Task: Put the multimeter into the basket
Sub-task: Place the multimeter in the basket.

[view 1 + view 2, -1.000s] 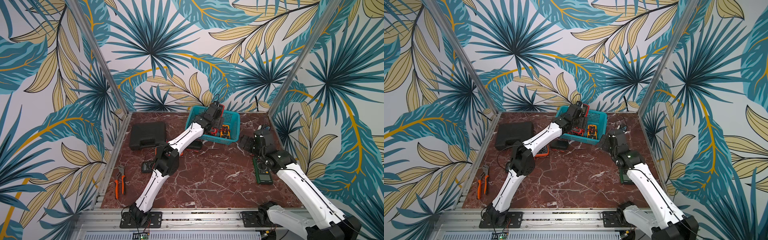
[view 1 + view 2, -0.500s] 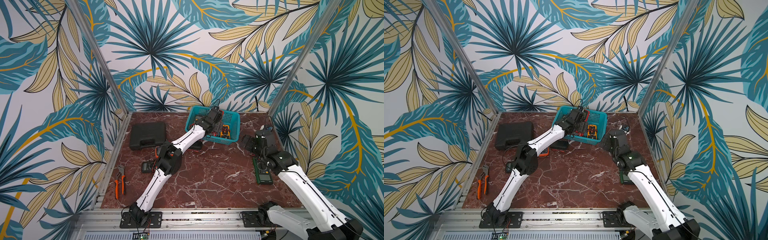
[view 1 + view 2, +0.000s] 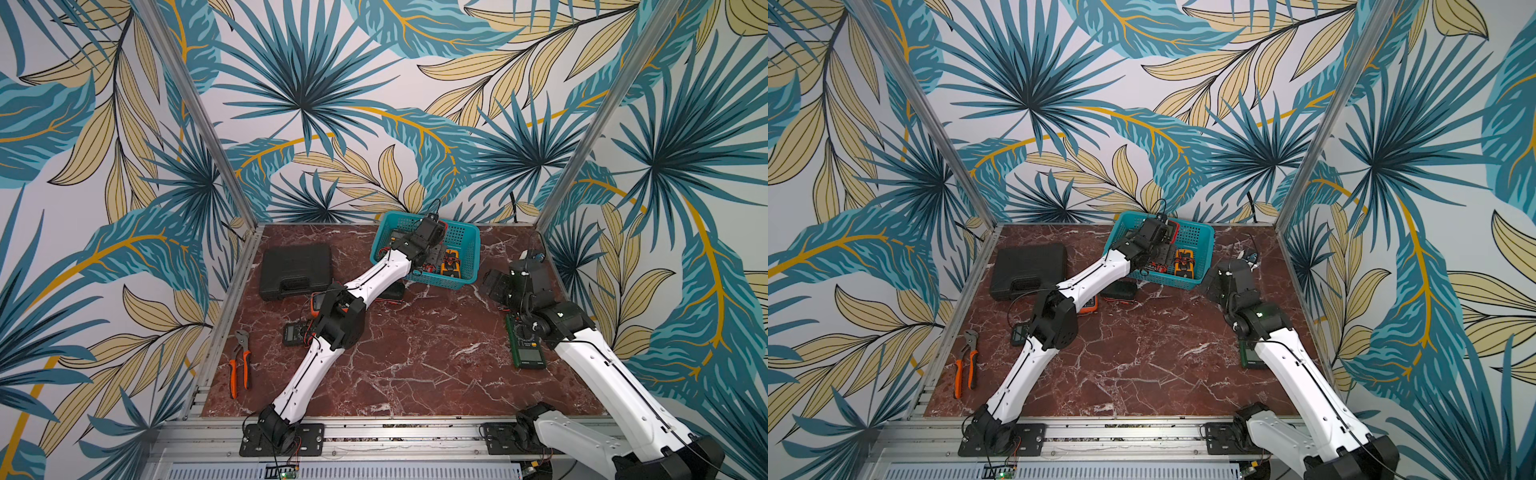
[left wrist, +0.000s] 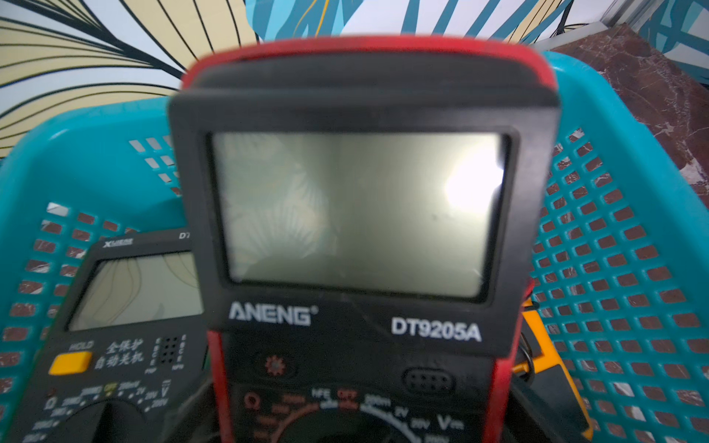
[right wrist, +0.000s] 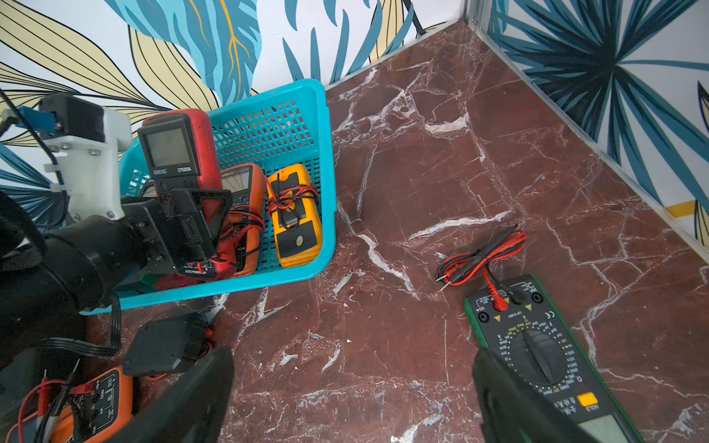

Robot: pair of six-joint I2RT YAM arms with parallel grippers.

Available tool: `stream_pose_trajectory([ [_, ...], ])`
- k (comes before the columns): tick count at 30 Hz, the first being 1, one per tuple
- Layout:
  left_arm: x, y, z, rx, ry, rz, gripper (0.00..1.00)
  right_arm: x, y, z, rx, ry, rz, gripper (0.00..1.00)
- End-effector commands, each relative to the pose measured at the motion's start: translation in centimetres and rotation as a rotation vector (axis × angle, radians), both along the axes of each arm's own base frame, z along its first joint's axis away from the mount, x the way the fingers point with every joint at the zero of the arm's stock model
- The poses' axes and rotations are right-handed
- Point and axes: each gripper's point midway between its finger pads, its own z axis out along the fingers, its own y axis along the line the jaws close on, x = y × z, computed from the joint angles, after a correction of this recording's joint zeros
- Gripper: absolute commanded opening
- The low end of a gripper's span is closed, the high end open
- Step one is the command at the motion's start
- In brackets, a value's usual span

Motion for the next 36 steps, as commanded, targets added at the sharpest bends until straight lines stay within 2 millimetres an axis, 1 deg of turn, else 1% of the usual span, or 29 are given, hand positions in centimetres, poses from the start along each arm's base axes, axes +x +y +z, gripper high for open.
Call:
stream_pose_trajectory([
  [1, 0.1, -0.6, 1.8, -0.022, -0.027, -0.005, 0.04, 0.1, 0.4, -0.9, 0.016, 0.019, 0.003, 0.99],
  [6, 0.0, 0.5, 0.2, 0.026, -0.003, 0.033, 0.05, 0.1, 0.5, -0.9, 0.02, 0.023, 0.008, 1.0],
  [9, -0.1, 1.0, -0.9, 0.044, 0.018, 0.053, 0.13, 0.1, 0.5, -0.8, 0.018, 0.023, 0.01, 0.99],
  [13, -0.2, 1.3, -2.5, 0.062, 0.047, 0.067, 0.37, 0.1, 0.6, -0.4, 0.018, 0.02, 0.012, 0.99],
  [16, -0.3, 1.4, -3.4, 0.063, 0.064, 0.075, 0.6, 0.2, 0.6, -0.1, 0.018, 0.016, 0.016, 1.0],
  [19, -0.3, 1.1, -3.7, 0.05, 0.07, 0.075, 0.74, 0.2, 0.6, 0.0, 0.017, 0.014, 0.019, 0.99],
  [25, -0.2, 0.9, -3.4, 0.028, 0.068, 0.075, 1.0, 0.2, 0.7, -0.3, 0.019, 0.024, 0.021, 0.99],
  [32, -0.3, 0.6, -2.5, 0.001, 0.062, 0.068, 1.0, 0.2, 0.7, -0.4, 0.017, 0.023, 0.023, 1.0],
  [36, -0.2, 0.7, -1.5, -0.01, 0.045, 0.073, 1.0, 0.1, 0.7, -0.4, 0.017, 0.023, 0.022, 0.99],
])
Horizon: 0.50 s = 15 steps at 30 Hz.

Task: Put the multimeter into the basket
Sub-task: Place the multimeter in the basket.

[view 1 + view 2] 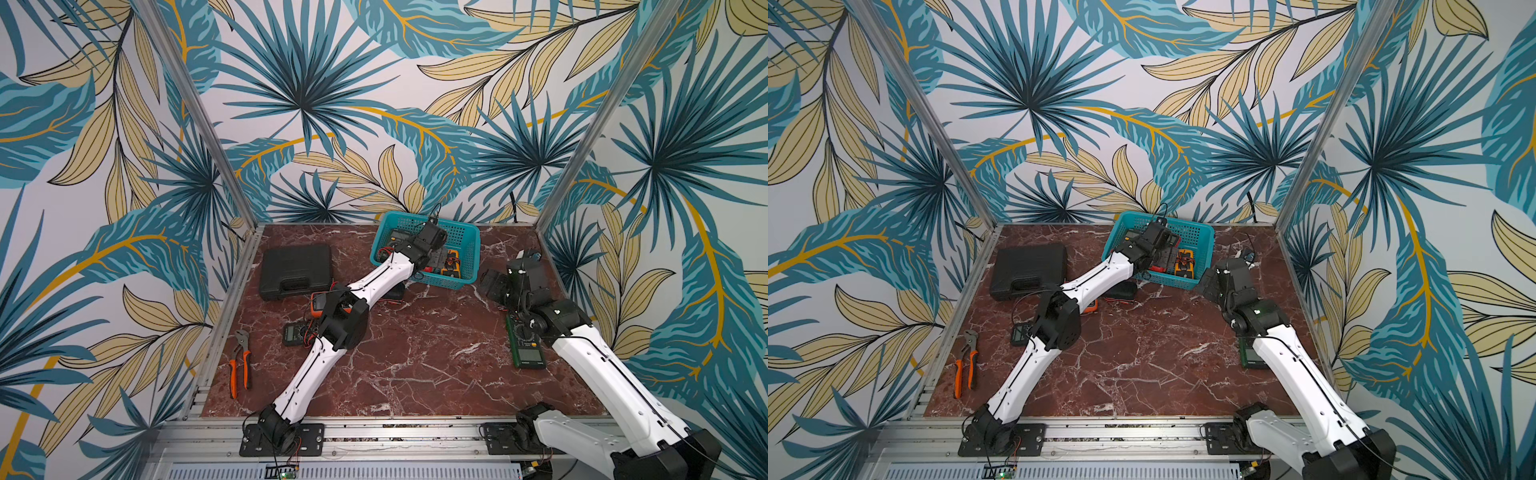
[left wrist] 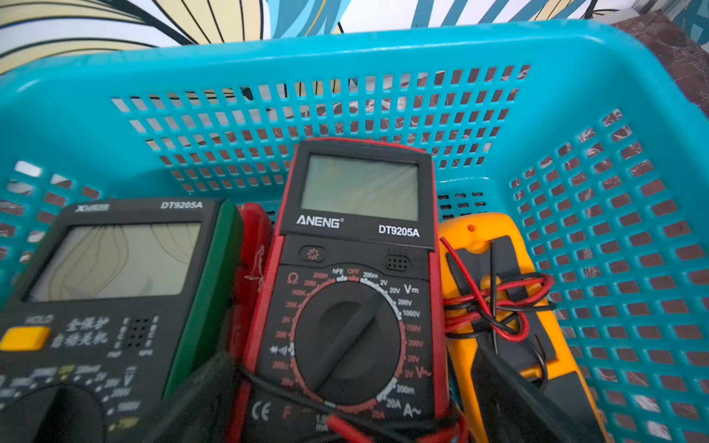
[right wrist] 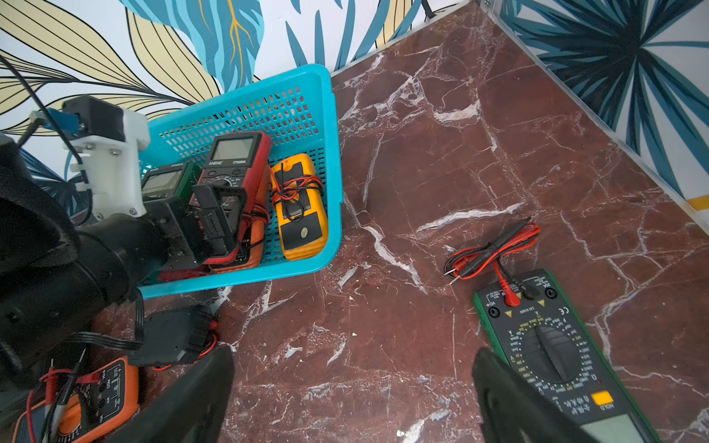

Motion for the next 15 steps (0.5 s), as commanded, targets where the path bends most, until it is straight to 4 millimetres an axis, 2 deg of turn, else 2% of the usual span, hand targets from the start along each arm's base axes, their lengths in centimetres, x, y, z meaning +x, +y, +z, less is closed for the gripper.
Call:
stream_pose_trajectory([
  [1, -0.2, 0.4, 0.5, -0.006, 0.009, 0.012, 1.0, -0.1, 0.2, 0.0, -0.001, 0.005, 0.007, 1.0],
  [5, -0.4, 0.8, 2.1, -0.011, -0.01, 0.021, 1.0, -0.1, 0.2, 0.2, -0.003, 0.003, 0.015, 0.99],
  [8, -0.8, 1.0, 4.0, -0.038, -0.03, 0.02, 1.0, -0.1, 0.4, 0.4, -0.006, 0.0, 0.029, 0.99],
  [15, -2.7, 1.4, 11.6, -0.168, -0.09, -0.003, 1.0, 0.4, 1.7, 1.7, -0.031, -0.007, 0.135, 0.99],
])
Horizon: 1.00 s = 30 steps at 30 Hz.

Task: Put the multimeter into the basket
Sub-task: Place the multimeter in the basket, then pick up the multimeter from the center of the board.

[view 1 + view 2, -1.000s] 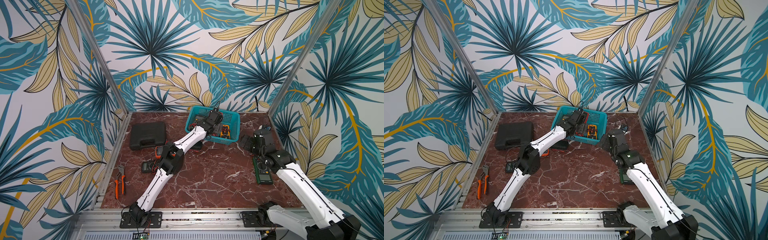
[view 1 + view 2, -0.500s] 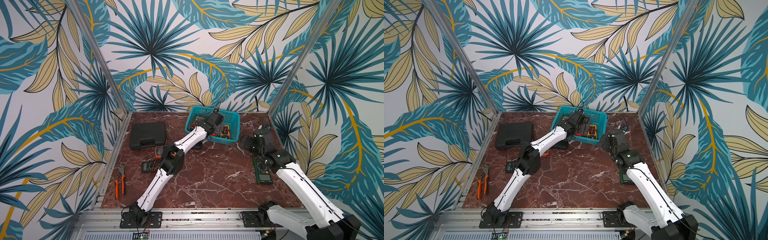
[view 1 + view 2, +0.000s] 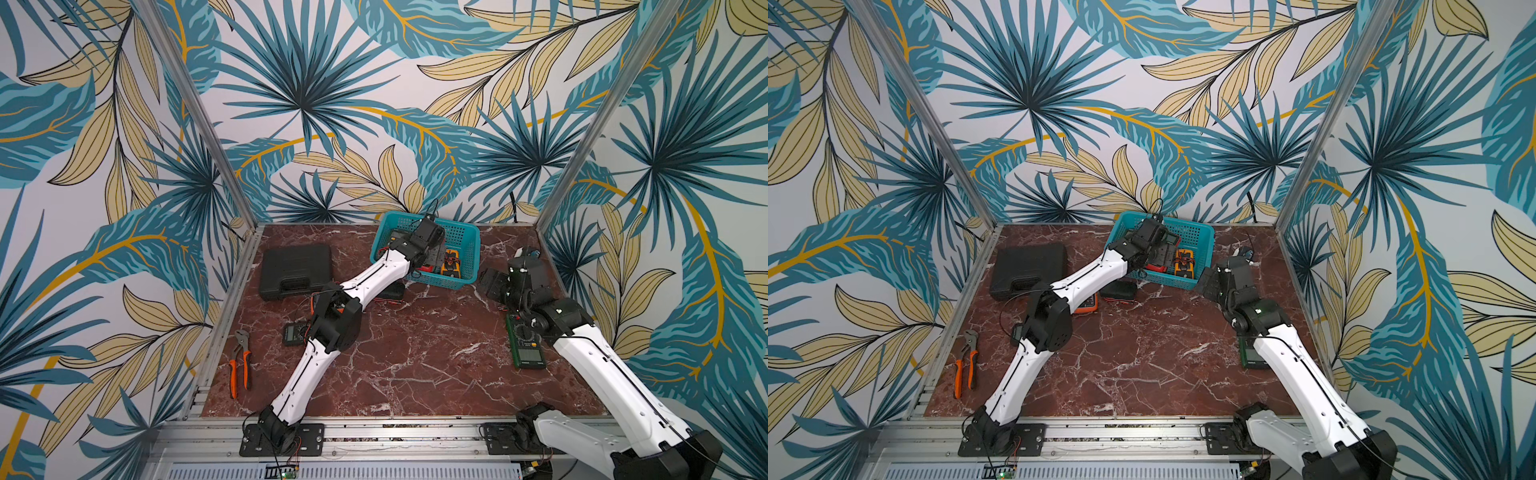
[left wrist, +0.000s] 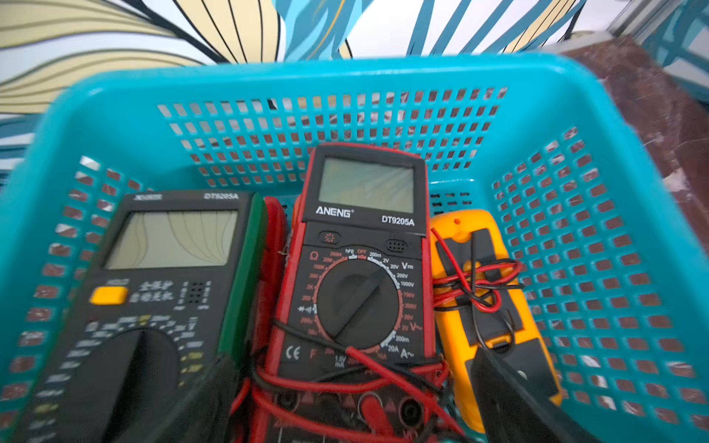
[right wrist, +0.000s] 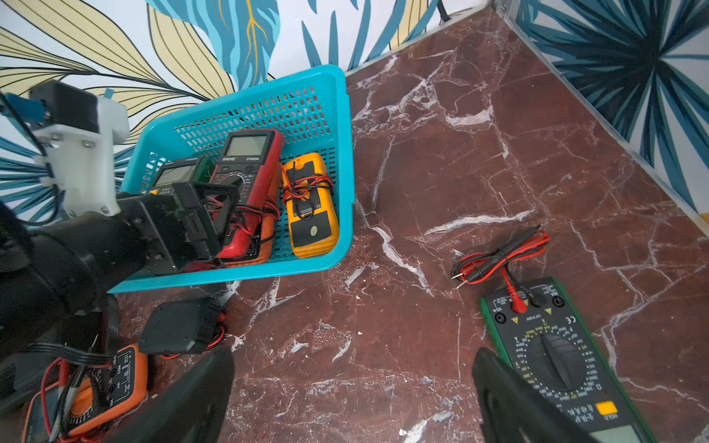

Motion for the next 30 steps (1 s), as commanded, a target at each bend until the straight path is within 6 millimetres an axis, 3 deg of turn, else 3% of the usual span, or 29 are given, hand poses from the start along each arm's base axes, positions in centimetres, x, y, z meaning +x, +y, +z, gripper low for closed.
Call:
stream_pose_trajectory([
  [1, -1.2, 0.5, 8.3, -0.133, -0.097, -0.004, 1.0, 0.3, 1.2, 0.8, -0.027, 0.004, 0.096, 0.99],
  [7, -4.2, 3.5, 12.2, -0.219, -0.155, 0.032, 1.0, 0.8, 4.5, 1.9, -0.021, 0.003, 0.306, 0.93],
  [13, -7.8, 10.8, 13.4, -0.303, -0.204, 0.17, 1.0, 1.0, 8.6, 1.6, -0.049, 0.022, 0.488, 0.91],
  [21, -15.0, 23.6, 10.2, -0.284, -0.179, 0.437, 1.0, 1.3, 16.6, -1.9, -0.19, 0.127, 0.766, 0.88],
  [26, -20.2, 30.2, 7.6, -0.222, -0.157, 0.607, 1.0, 1.9, 21.2, -5.0, -0.295, 0.199, 0.891, 0.86],
  [30, -23.8, 34.4, 5.6, -0.208, -0.155, 0.729, 1.0, 2.4, 24.7, -7.3, -0.348, 0.24, 0.978, 0.87],
])
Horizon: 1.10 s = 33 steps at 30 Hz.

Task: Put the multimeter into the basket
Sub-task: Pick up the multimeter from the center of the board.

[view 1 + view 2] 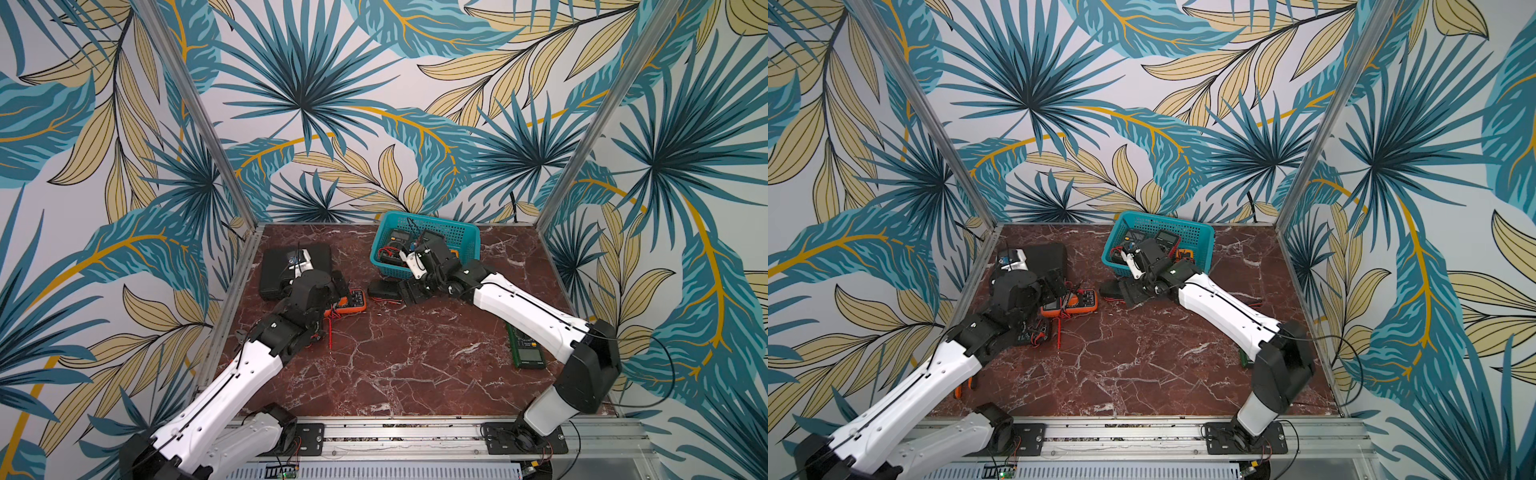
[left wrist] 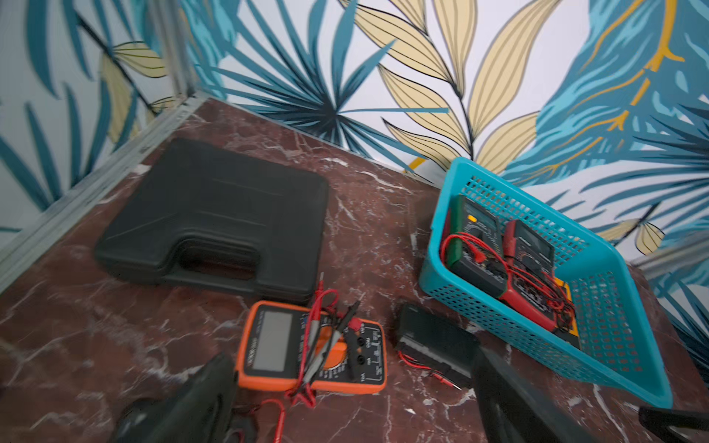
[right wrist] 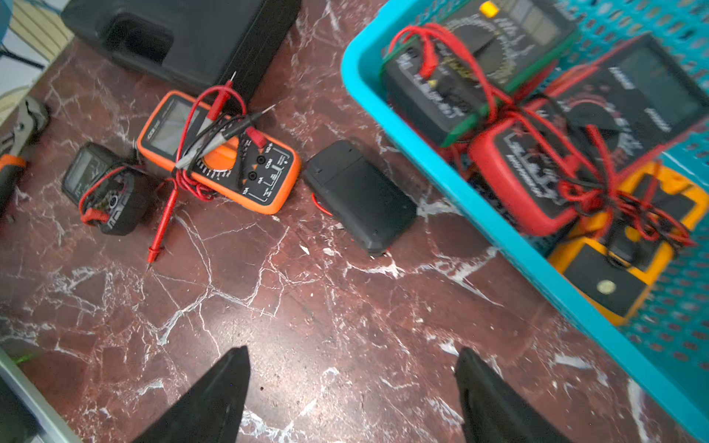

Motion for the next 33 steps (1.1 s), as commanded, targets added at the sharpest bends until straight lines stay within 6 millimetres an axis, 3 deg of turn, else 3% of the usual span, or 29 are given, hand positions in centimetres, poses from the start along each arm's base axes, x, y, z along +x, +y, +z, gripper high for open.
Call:
stream_pose_trajectory([
  [1, -3.2, 4.3, -3.6, 0.024, 0.079, 0.15, 1.0, 0.0, 1.8, -1.6, -0.08, 0.012, 0.086, 0.87],
  [7, -7.0, 8.3, -6.2, -0.026, 0.106, 0.284, 1.0, -0.4, 6.5, -3.5, -0.135, 0.031, 0.226, 0.86],
  [8, -7.8, 9.2, -6.8, -0.034, 0.121, 0.32, 1.0, -1.7, 8.3, -3.9, -0.138, 0.034, 0.282, 0.86],
  [11, -9.7, 11.5, -7.7, -0.065, 0.139, 0.423, 1.0, -3.3, 11.6, -4.4, -0.11, 0.048, 0.382, 0.85],
  [20, -11.7, 14.7, -8.9, -0.166, 0.168, 0.566, 1.0, -6.3, 20.2, -5.7, -0.06, 0.009, 0.606, 0.83],
  [23, -12.2, 15.2, -8.5, -0.209, 0.123, 0.615, 1.0, -6.4, 22.2, -6.2, -0.052, -0.014, 0.649, 0.82],
  [27, -12.9, 15.8, -6.5, -0.207, 0.026, 0.635, 1.0, -5.9, 24.6, -6.7, -0.022, -0.026, 0.669, 0.82],
  [33, -13.9, 16.0, -4.9, -0.179, -0.012, 0.623, 1.0, -6.1, 27.3, -7.7, 0.009, -0.041, 0.717, 0.83],
])
